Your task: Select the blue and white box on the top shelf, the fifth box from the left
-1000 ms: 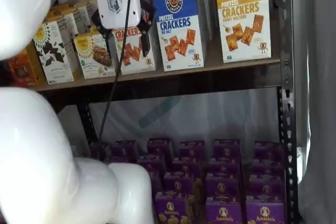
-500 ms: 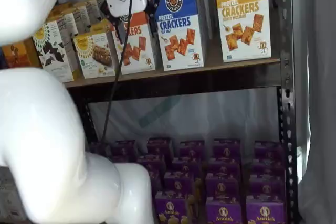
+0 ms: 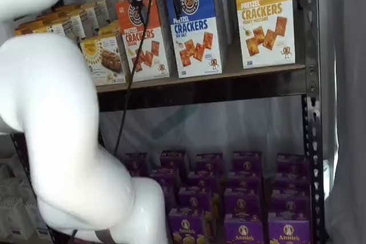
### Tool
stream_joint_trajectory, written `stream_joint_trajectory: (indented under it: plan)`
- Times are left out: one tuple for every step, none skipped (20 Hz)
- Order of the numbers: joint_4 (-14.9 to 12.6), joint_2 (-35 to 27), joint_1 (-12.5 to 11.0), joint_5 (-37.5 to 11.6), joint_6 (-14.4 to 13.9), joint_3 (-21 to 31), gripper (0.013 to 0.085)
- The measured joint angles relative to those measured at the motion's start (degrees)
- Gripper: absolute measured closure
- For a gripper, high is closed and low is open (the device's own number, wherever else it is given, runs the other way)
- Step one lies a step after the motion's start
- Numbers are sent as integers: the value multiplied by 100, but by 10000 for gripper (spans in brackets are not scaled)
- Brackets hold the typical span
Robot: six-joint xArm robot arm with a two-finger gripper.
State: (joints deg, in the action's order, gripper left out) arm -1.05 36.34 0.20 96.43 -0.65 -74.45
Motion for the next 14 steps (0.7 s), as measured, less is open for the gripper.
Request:
stream_joint_trajectory:
  plan:
    - [0,-84,-20,-21,18,-70,130]
    - [2,-167,-42,-39,40,-143,130]
    - [4,-243,-64,-58,60,-206,130]
    - [3,-304,-82,-80,78,-257,130]
    - [0,-378,-109,-107,103,-320,130]
    - [3,-421,-129,-122,122,-359,130]
    - [13,-466,-157,-143,147,-403,130]
    - [24,-501,-183,-158,170,-442,130]
    - [41,-547,-218,-168,202,-492,130]
    - [57,-584,-250,-169,231,-532,130]
    - [83,-620,-289,-166,266,-573,130]
    - [100,-657,-325,-156,300,-615,130]
    - [114,-687,-360,-149,332,-651,130]
    - [127,-714,-390,-139,360,-681,130]
